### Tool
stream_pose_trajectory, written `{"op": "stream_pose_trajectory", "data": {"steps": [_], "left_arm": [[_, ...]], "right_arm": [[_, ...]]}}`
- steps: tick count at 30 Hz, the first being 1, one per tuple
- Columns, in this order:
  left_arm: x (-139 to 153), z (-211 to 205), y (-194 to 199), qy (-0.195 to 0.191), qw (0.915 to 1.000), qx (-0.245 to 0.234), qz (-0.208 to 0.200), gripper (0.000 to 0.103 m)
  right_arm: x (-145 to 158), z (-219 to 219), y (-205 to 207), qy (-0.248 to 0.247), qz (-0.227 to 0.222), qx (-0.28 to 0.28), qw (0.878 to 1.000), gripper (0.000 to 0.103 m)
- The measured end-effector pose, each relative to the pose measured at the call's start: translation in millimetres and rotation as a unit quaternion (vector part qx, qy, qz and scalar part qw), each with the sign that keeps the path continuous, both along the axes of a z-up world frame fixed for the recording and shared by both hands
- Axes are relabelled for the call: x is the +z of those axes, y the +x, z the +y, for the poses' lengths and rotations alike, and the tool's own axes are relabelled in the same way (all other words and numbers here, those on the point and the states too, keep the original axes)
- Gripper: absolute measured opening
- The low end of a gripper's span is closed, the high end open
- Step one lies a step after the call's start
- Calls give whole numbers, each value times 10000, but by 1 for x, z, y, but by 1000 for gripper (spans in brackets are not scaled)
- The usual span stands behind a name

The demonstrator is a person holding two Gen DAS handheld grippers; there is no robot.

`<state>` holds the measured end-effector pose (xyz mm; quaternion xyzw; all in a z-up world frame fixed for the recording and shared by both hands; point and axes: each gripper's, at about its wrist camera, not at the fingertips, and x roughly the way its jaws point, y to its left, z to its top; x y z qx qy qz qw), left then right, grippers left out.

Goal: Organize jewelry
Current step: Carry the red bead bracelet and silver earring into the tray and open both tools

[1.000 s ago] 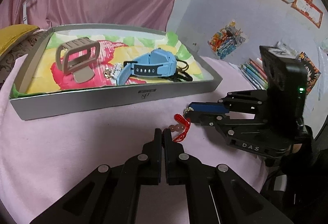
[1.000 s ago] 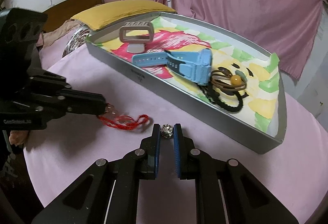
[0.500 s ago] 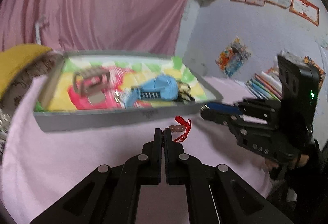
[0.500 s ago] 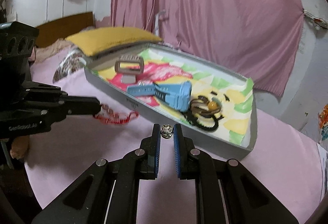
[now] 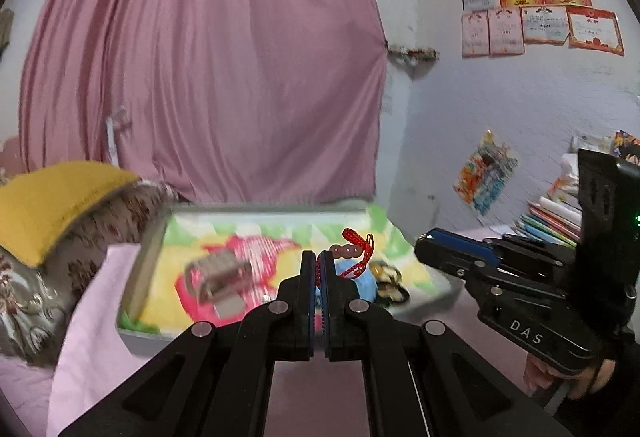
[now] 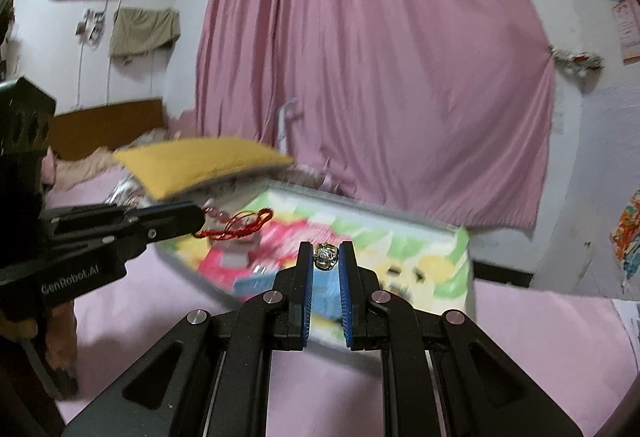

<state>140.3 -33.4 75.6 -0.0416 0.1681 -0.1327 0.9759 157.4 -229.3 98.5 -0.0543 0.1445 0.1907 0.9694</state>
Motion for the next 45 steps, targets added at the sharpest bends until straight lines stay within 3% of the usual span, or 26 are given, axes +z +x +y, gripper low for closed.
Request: {"op": "stream_pose_trajectory", "data": {"steps": [9, 16, 30, 45], "left_arm": [[4, -1, 23, 100, 9985, 383, -388, 2], [0, -3, 38, 101, 9979, 499, -408, 2], [-15, 7, 62, -286, 9978, 311, 512, 3], [-35, 10, 82, -502, 9885, 145, 1417, 3]], "right_arm": [[7, -8, 16, 159, -456, -466, 9977, 11], [9, -6, 27, 147, -355, -565, 9977, 11], [-11, -15, 65, 238, 652, -576, 9959, 11], [-35, -13, 83, 145, 1549, -619, 9859, 11]]}}
